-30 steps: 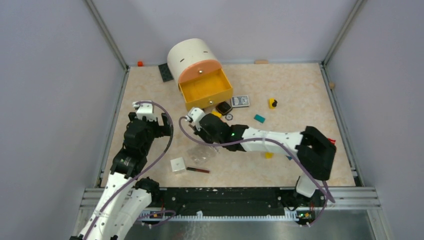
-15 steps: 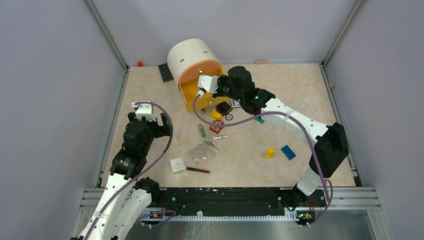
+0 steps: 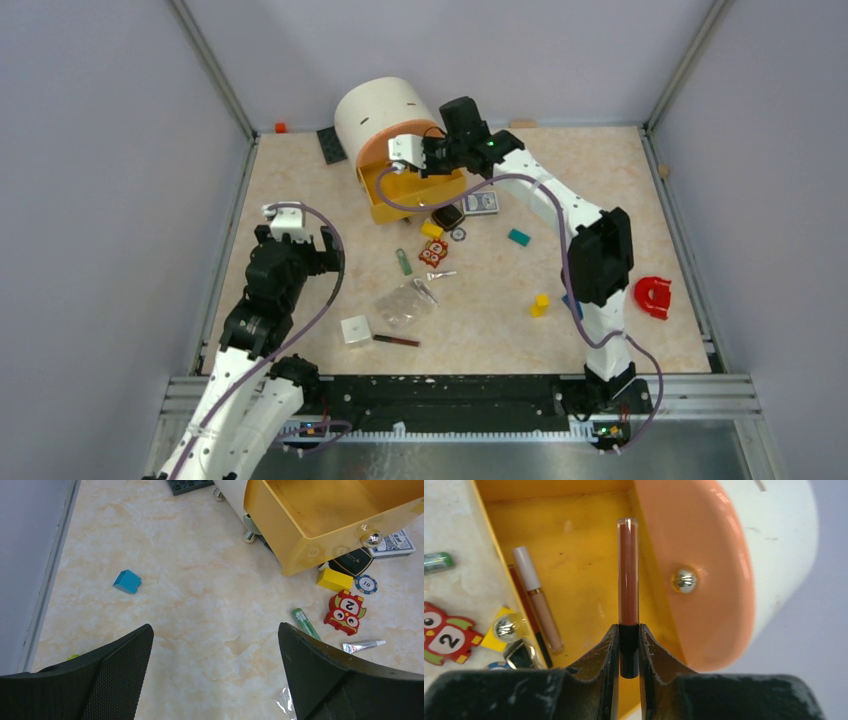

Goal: Organize the makeup
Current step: Place the makeup in the drawer, then pick up the makeup from the center of the board, then place the makeup in the drawer.

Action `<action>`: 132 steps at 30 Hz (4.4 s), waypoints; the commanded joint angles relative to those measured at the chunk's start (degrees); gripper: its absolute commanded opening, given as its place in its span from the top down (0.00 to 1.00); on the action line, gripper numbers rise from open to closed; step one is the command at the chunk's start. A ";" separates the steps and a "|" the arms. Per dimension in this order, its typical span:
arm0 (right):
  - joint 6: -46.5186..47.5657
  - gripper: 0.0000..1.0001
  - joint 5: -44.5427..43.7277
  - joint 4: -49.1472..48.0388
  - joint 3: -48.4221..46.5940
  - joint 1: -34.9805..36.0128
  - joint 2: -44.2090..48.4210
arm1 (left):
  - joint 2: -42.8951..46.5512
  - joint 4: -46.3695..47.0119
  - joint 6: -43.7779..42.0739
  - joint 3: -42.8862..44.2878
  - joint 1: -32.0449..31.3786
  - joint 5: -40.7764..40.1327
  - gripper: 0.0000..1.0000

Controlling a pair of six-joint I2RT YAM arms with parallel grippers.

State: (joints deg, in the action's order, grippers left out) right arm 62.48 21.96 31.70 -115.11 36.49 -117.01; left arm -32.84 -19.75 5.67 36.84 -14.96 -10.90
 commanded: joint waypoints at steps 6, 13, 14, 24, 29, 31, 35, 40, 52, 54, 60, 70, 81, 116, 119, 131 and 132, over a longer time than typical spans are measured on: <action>-4.61 0.69 2.50 -2.77 -1.60 0.07 -1.00 | 0.13 2.74 0.22 -0.15 0.70 1.52 0.01; -16.39 0.55 -0.55 -11.05 -5.82 0.15 3.76 | -0.04 2.70 0.30 -0.10 0.79 2.04 0.01; -22.76 0.49 -1.89 -12.97 -5.74 0.16 5.36 | 0.06 2.68 0.30 -0.11 0.81 2.02 0.01; -65.12 0.47 -29.32 -51.26 48.53 8.47 35.23 | -0.63 2.78 0.53 -0.02 0.90 3.46 0.01; -73.51 0.48 -45.87 -48.75 60.61 20.76 38.21 | -1.28 2.80 0.64 0.07 0.90 4.04 0.01; -76.96 0.48 -47.37 -49.65 63.98 23.70 36.72 | -1.27 2.70 0.66 0.03 0.90 3.89 0.01; -81.96 0.49 -46.39 -48.53 64.63 25.58 29.82 | -0.57 2.35 0.62 0.11 0.90 2.92 0.01; -79.19 0.49 -47.93 -48.91 59.22 26.47 19.38 | -0.45 2.36 0.67 0.01 0.90 3.02 0.01; -78.70 0.47 -49.54 -50.52 49.33 26.40 6.33 | -0.45 2.61 0.66 -0.09 0.90 4.20 0.01; -78.72 0.48 -50.07 -49.76 48.38 26.40 5.04 | -0.30 2.70 0.71 -0.08 0.90 4.47 0.01; -79.14 0.48 -51.20 -49.18 47.36 26.23 2.13 | -0.18 2.87 0.66 -0.10 0.94 4.89 0.01; -80.24 0.60 -48.88 -49.27 47.83 25.17 -0.58 | -0.21 3.12 0.69 -0.10 0.90 5.53 0.01; -74.07 0.87 -44.41 -57.14 56.87 25.21 7.97 | -0.06 3.19 0.71 -0.21 0.90 6.01 0.01; 0.08 0.91 12.97 3.58 4.46 1.48 3.93 | 0.16 2.56 0.69 -0.02 0.99 4.21 0.01; 0.88 0.91 12.79 9.42 -4.53 1.01 -3.32 | 0.14 2.61 0.70 -0.03 0.99 4.35 0.01; -5.26 0.64 10.56 0.50 -3.27 0.25 -7.10 | 0.41 2.74 0.72 -0.06 0.99 4.65 0.01; -5.72 0.62 10.18 -0.74 -2.61 0.25 -6.64 | 0.41 2.74 0.69 -0.04 0.99 4.58 0.01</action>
State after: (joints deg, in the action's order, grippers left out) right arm 58.81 31.16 35.55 -119.24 37.36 -126.17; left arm -32.73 -19.57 5.91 36.84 -14.28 -6.44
